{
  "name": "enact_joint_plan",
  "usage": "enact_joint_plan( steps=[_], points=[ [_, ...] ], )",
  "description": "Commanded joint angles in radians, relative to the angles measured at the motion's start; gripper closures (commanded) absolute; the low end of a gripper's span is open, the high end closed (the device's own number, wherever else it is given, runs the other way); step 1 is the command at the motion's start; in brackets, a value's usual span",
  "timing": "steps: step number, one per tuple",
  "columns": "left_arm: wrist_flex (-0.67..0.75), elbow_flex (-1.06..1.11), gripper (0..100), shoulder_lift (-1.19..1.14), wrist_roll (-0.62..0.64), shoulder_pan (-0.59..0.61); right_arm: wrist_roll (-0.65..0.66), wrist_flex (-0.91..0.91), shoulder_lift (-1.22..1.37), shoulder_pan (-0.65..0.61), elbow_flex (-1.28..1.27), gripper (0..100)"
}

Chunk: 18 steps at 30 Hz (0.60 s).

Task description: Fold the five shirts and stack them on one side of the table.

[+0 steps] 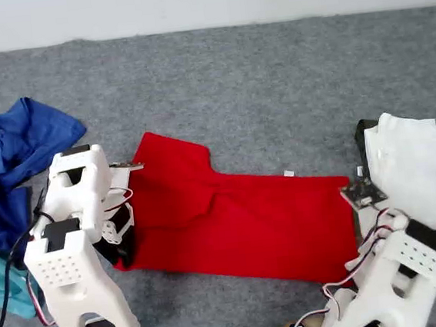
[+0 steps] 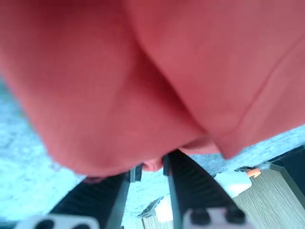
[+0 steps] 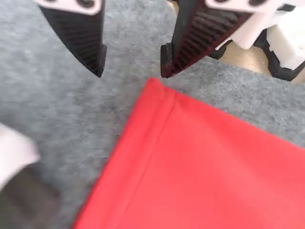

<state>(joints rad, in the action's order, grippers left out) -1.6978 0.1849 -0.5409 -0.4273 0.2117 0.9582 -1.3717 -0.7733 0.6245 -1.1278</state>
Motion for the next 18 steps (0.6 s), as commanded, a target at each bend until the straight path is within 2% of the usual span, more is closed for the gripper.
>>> enact_joint_plan(
  steps=[1, 5, 9, 13, 18],
  points=[
    [-0.014, -0.082, 90, -0.002, -0.066, 0.026, -0.014, -0.048, -0.008, 0.016, 0.098, 80.1],
    [-0.038, -0.128, 90, 0.006, -0.075, 0.081, -0.029, -0.018, -0.008, 0.018, 0.106, 80.3],
    [-0.043, -0.157, 90, 0.006, -0.075, 0.118, -0.124, 0.021, -0.001, 0.013, 0.106, 80.2],
    [-0.06, -0.127, 90, 0.006, -0.121, 0.117, -0.133, 0.019, 0.001, 0.018, 0.106, 80.2],
    [-0.06, -0.119, 90, 0.008, -0.12, 0.13, -0.133, 0.012, 0.001, 0.019, 0.106, 80.3]
  ],
)
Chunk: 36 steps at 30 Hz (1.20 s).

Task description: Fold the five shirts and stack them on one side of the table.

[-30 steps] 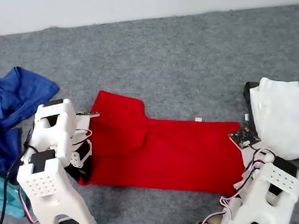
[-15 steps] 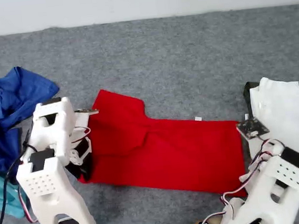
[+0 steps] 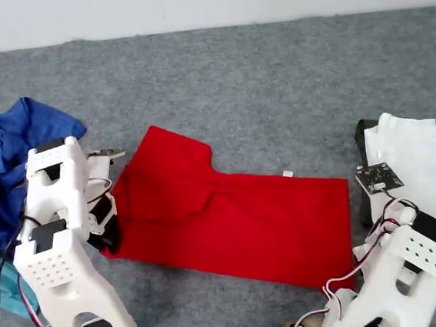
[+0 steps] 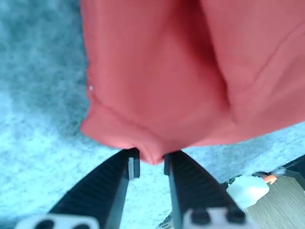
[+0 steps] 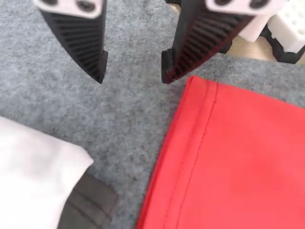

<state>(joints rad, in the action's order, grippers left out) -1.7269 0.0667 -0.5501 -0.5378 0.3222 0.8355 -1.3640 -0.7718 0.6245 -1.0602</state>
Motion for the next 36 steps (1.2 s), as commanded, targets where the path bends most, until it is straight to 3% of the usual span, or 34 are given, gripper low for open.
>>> enact_joint_plan(
  steps=[1, 9, 12, 15, 21, 25, 30, 36],
  points=[
    [-0.031, -0.002, 90, 0.026, -0.009, 0.029, -0.011, 0.004, -0.001, 0.019, 0.037, 80.3],
    [-0.031, 0.015, 87, 0.285, -0.025, 0.041, -0.003, -0.007, -0.001, 0.013, 0.037, 79.4],
    [-0.031, 0.077, 84, 0.397, -0.133, 0.003, 0.086, -0.074, -0.008, 0.004, 0.038, 71.9],
    [-0.031, 0.163, 83, 0.482, -0.247, -0.044, 0.107, -0.105, -0.01, 0.001, 0.046, 70.9],
    [-0.017, 0.13, 76, 0.589, -0.262, -0.084, 0.103, -0.125, -0.01, -0.01, 0.123, 70.9],
    [0.038, -0.068, 76, 0.598, -0.066, -0.118, 0.103, -0.127, -0.01, -0.008, 0.155, 70.9],
    [0.287, -0.122, 76, 0.565, 0.311, -0.189, 0.101, -0.127, -0.01, -0.004, 0.143, 70.9],
    [0.486, -0.2, 76, 0.331, 0.437, -0.256, 0.101, -0.128, -0.01, -0.002, 0.141, 70.9]
  ],
)
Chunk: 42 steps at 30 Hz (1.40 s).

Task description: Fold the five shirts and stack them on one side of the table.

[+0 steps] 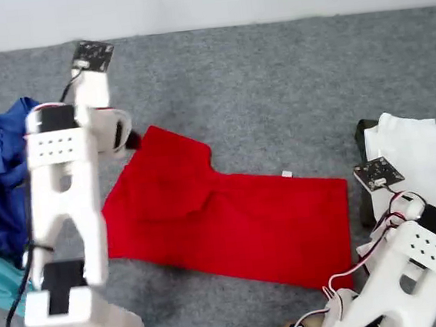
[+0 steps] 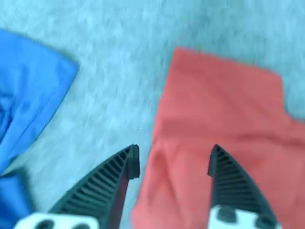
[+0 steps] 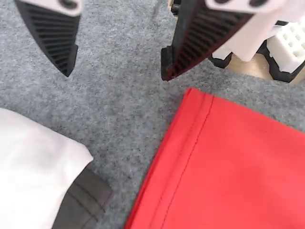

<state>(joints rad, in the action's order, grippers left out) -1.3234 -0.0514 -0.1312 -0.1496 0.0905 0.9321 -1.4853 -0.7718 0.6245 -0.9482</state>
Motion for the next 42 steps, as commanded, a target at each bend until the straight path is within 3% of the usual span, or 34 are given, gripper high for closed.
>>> enact_joint_plan(
  steps=[1, 5, 13, 16, 20, 31, 40, 42],
  points=[
    [0.091, -0.131, 76, -0.143, 0.055, -0.028, -0.006, -0.007, -0.01, -0.002, 0.029, 70.9],
    [0.064, -0.407, 76, -0.402, 0.057, -0.048, -0.043, -0.007, -0.002, -0.004, 0.029, 70.9],
    [-0.124, -1.116, 76, -0.962, 0.057, -0.075, -0.072, -0.007, -0.001, -0.002, 0.028, 70.9],
    [-0.212, -1.38, 76, -1.128, 0.055, -0.075, -0.1, -0.007, 0.001, -0.004, 0.028, 70.9],
    [-0.224, -1.623, 76, -1.284, 0.055, -0.069, -0.1, -0.007, 0.001, -0.007, 0.028, 70.9],
    [-0.189, -1.61, 76, -1.309, 0.052, -0.081, -0.1, -0.004, 0.001, -0.008, -0.028, 70.9],
    [-0.167, -1.609, 99, -1.312, -0.046, -0.084, -0.1, -0.001, 0.001, -0.008, -0.028, 70.9],
    [-0.17, -1.609, 98, -1.312, -0.046, -0.091, -0.1, 0.002, 0.001, -0.008, -0.028, 70.9]
  ],
)
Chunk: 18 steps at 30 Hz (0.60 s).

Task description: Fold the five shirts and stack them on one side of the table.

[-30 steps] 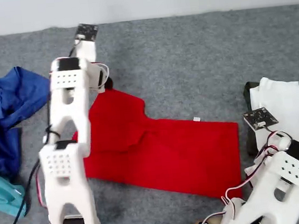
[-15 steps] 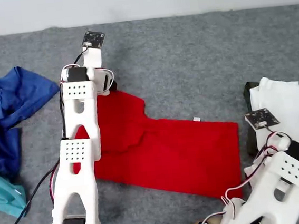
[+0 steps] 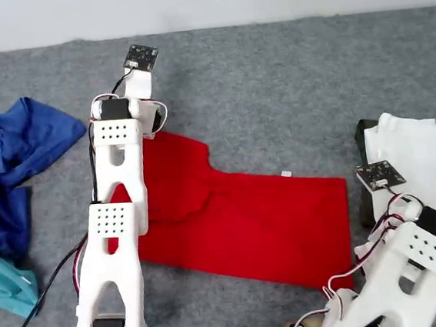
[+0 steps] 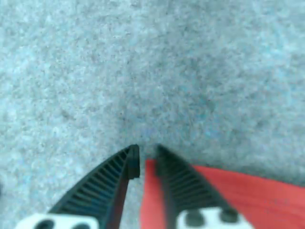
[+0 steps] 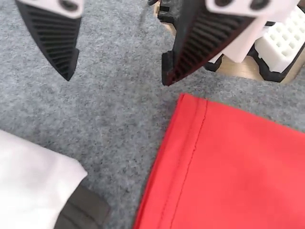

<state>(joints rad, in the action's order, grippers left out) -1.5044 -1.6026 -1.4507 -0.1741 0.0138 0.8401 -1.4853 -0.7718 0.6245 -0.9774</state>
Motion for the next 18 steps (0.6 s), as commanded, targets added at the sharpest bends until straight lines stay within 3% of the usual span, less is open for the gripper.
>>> enact_joint_plan(
  steps=[1, 11, 18],
  points=[
    [0.008, -0.058, 99, 0.008, -0.021, -0.017, -0.008, 0.002, 0.001, -0.008, 0.002, 70.9],
    [-0.092, -0.079, 99, 0.026, -0.02, -0.046, -0.006, 0.004, 0.001, -0.008, 0.002, 70.9],
    [-0.253, -0.074, 99, 0.181, -0.025, -0.031, -0.006, 0.004, -0.001, -0.008, 0.002, 70.9]
  ],
)
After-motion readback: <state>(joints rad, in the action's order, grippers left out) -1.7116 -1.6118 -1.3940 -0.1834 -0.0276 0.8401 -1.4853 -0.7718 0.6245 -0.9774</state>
